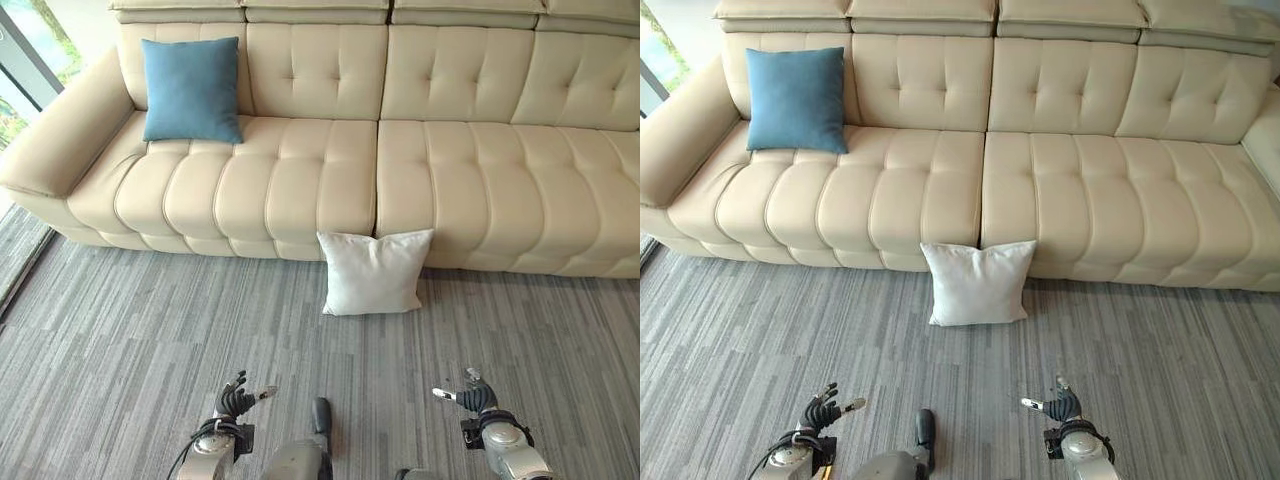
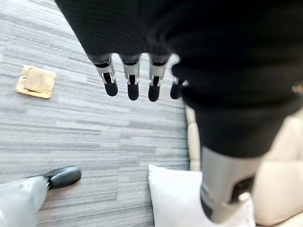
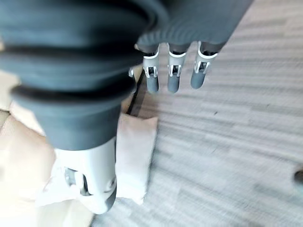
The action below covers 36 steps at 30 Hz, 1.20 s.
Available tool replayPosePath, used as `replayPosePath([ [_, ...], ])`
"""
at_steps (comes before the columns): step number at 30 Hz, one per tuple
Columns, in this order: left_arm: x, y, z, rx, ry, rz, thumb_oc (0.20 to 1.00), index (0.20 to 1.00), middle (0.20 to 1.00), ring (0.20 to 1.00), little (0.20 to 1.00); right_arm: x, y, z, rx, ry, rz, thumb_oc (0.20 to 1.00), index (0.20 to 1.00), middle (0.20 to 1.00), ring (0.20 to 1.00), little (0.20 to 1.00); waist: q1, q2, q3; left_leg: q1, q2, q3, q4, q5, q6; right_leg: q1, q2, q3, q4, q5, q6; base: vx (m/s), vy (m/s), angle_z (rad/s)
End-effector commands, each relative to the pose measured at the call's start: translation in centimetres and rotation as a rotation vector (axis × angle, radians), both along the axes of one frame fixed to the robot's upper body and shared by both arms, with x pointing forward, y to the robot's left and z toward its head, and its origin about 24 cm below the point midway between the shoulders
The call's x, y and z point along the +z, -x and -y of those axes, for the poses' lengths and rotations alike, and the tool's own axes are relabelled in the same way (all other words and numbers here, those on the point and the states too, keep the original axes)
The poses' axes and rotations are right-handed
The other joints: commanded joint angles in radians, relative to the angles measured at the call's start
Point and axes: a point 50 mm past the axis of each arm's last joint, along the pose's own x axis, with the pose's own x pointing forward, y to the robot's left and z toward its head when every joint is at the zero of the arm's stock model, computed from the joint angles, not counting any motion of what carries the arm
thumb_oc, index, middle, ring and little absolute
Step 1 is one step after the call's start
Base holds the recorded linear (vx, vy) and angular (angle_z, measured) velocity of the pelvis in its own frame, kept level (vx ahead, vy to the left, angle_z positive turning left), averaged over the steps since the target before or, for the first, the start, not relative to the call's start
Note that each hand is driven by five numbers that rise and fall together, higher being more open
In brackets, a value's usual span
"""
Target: Pick up all the scattered cushions and arrange them neatly on the sofa.
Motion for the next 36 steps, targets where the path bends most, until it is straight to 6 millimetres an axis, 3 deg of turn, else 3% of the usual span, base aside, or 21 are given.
replayPosePath([
  [1,0.9,-0.4,-1.4,0.010,-0.041,0.043,1.000,1.000,1.000,1.000,1.000,0.6,-0.9,0.1,0.046,0.043,0.032,1.000,1.000,1.000,1.000,1.000,0.011,-0.011,0.004,0.011,0.053,-0.044,0.042,-0.124,-0.065,-0.048,0.039,0.031,0.032,0.156,-0.007,0.22,0.122,0.02],
  [4,1.1,-0.7,-1.4,0.012,-0.038,0.058,1.000,1.000,1.000,1.000,1.000,0.8,-1.1,0.0,0.044,0.036,0.044,1.000,1.000,1.000,1.000,1.000,-0.002,-0.002,0.019,0.054,0.051,-0.045,0.026,-0.137,-0.066,-0.085,0.045,0.001,-0.002,0.126,-0.019,0.24,0.043,-0.14],
  [5,1.3,-1.0,-1.4,0.012,-0.037,0.072,1.000,1.000,1.000,1.000,1.000,1.0,-1.4,0.1,0.037,0.041,0.054,1.000,1.000,1.000,1.000,1.000,-0.010,0.000,0.027,0.082,0.052,-0.041,0.014,-0.154,-0.072,-0.122,0.047,-0.048,-0.092,0.110,-0.027,0.17,-0.027,0.05],
  [7,1.3,-1.1,-1.2,0.006,-0.036,0.071,1.000,1.000,1.000,1.000,1.000,1.0,-1.5,0.3,0.037,0.051,0.054,1.000,1.000,1.000,1.000,1.000,-0.022,0.000,0.040,0.110,0.051,-0.043,0.010,-0.165,-0.076,-0.140,0.059,-0.057,-0.151,0.110,-0.028,0.18,-0.039,-0.08],
  [8,1.3,-1.2,-1.2,0.006,-0.036,0.071,1.000,1.000,1.000,1.000,1.000,1.1,-1.5,0.3,0.037,0.051,0.054,1.000,1.000,1.000,1.000,1.000,-0.022,0.001,0.039,0.107,0.052,-0.043,0.010,-0.164,-0.076,-0.140,0.061,-0.058,-0.156,0.114,-0.029,0.27,-0.093,-0.07],
  [9,1.4,-1.4,-1.2,0.005,-0.040,0.076,1.000,1.000,1.000,1.000,1.000,1.2,-1.6,0.5,0.032,0.066,0.054,1.000,1.000,1.000,1.000,1.000,-0.038,-0.005,0.041,0.135,0.048,-0.048,0.003,-0.179,-0.084,-0.170,0.077,-0.059,-0.266,0.142,-0.015,0.27,-0.119,-0.02],
  [12,2.0,-2.3,-0.8,-0.016,-0.038,0.117,1.000,1.000,1.000,1.000,1.000,1.2,-1.3,0.9,0.018,0.078,0.058,1.000,1.000,1.000,1.000,1.000,-0.071,-0.012,0.042,0.194,0.049,-0.065,0.002,-0.221,-0.102,-0.185,0.089,-0.037,-0.379,0.185,-0.002,0.41,-0.228,-0.01],
  [16,1.8,-2.0,-0.1,-0.029,-0.008,0.114,1.000,1.000,1.000,1.000,1.000,1.0,-0.8,1.4,-0.021,0.060,0.055,1.000,1.000,1.000,1.000,1.000,-0.090,0.004,0.013,0.219,0.080,-0.061,0.066,-0.272,-0.121,-0.132,0.110,-0.018,-0.371,0.159,-0.041,0.30,-0.174,0.12],
  [18,1.9,-2.2,0.2,-0.008,0.024,0.128,1.000,1.000,1.000,1.000,1.000,1.2,-0.9,1.9,-0.040,0.060,0.066,1.000,1.000,1.000,1.000,1.000,-0.095,0.011,0.017,0.184,0.091,-0.064,0.176,-0.257,-0.139,-0.111,0.118,-0.022,-0.364,0.137,-0.062,0.23,-0.202,0.17],
  [19,2.2,-2.7,0.6,-0.007,0.047,0.148,1.000,1.000,1.000,1.000,1.000,1.6,-1.2,2.6,-0.054,0.072,0.080,1.000,1.000,1.000,1.000,1.000,-0.092,0.004,0.027,0.122,0.083,-0.081,0.306,-0.220,-0.150,-0.086,0.118,-0.016,-0.372,0.122,-0.084,0.16,-0.162,0.17],
  [23,2.6,-3.2,0.8,-0.002,0.064,0.178,1.000,1.000,1.000,1.000,1.000,1.9,-1.4,3.1,-0.058,0.088,0.091,1.000,1.000,1.000,1.000,1.000,-0.079,-0.003,0.038,0.040,0.070,-0.112,0.396,-0.193,-0.152,-0.040,0.120,-0.013,-0.386,0.094,-0.104,0.18,-0.102,-0.07],
  [26,2.6,-2.8,0.6,0.000,0.066,0.176,1.000,1.000,1.000,1.000,1.000,2.1,-1.3,3.4,-0.048,0.101,0.091,1.000,1.000,1.000,1.000,1.000,-0.062,-0.011,0.035,0.003,0.065,-0.117,0.317,-0.223,-0.140,-0.002,0.116,-0.008,-0.408,0.075,-0.101,0.23,-0.005,-0.03],
  [28,2.4,-2.4,0.6,0.004,0.070,0.161,1.000,1.000,1.000,1.000,1.000,2.2,-1.4,3.6,-0.042,0.112,0.097,1.000,1.000,1.000,1.000,1.000,-0.049,-0.002,0.033,-0.026,0.069,-0.138,0.233,-0.178,-0.147,0.025,0.126,-0.001,-0.420,0.060,-0.099,0.23,0.052,-0.12],
  [30,2.1,-2.0,0.7,0.006,0.073,0.144,1.000,1.000,1.000,1.000,1.000,2.3,-1.4,3.8,-0.048,0.122,0.100,1.000,1.000,1.000,1.000,1.000,-0.031,0.010,0.037,-0.078,0.087,-0.160,0.118,-0.075,-0.160,0.072,0.142,0.001,-0.430,0.029,-0.099,0.27,0.079,-0.16],
  [31,2.1,-2.0,0.7,0.006,0.073,0.144,1.000,1.000,1.000,1.000,1.000,2.3,-1.4,3.8,-0.048,0.122,0.100,1.000,1.000,1.000,1.000,1.000,-0.031,0.009,0.037,-0.075,0.085,-0.161,0.115,-0.074,-0.160,0.073,0.141,0.001,-0.430,0.028,-0.099,0.19,0.088,0.07],
  [33,2.0,-1.7,0.6,0.008,0.067,0.135,1.000,1.000,1.000,1.000,1.000,2.1,-1.1,3.8,-0.055,0.130,0.085,1.000,1.000,1.000,1.000,1.000,-0.027,0.014,0.038,-0.099,0.105,-0.091,0.066,-0.043,-0.167,0.094,0.146,0.007,-0.417,0.009,-0.096,0.22,0.143,-0.03],
  [36,1.7,-1.2,0.4,0.010,0.062,0.117,1.000,1.000,1.000,1.000,1.000,1.7,-0.7,3.4,-0.041,0.124,0.067,1.000,1.000,1.000,1.000,1.000,-0.018,0.013,0.014,-0.074,0.093,-0.093,0.051,-0.047,-0.154,0.114,0.137,0.024,-0.404,0.002,-0.084,0.19,0.153,-0.14],
])
